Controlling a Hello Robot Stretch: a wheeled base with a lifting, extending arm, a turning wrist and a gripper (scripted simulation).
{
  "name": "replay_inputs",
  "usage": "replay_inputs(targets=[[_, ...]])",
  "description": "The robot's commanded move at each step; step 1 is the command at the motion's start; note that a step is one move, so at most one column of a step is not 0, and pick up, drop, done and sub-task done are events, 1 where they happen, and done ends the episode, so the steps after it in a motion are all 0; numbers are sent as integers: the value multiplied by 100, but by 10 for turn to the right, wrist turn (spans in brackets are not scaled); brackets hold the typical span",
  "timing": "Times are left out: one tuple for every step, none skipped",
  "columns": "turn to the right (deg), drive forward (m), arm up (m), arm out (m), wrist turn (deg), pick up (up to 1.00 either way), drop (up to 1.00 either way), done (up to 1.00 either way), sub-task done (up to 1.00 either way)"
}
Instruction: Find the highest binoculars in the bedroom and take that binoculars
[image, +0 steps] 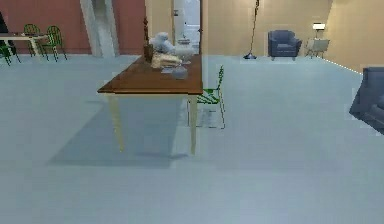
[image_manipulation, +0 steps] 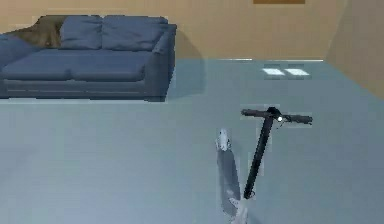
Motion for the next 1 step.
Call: replay_inputs(targets=[[270,0,0,0,0,0,0,0,0]])
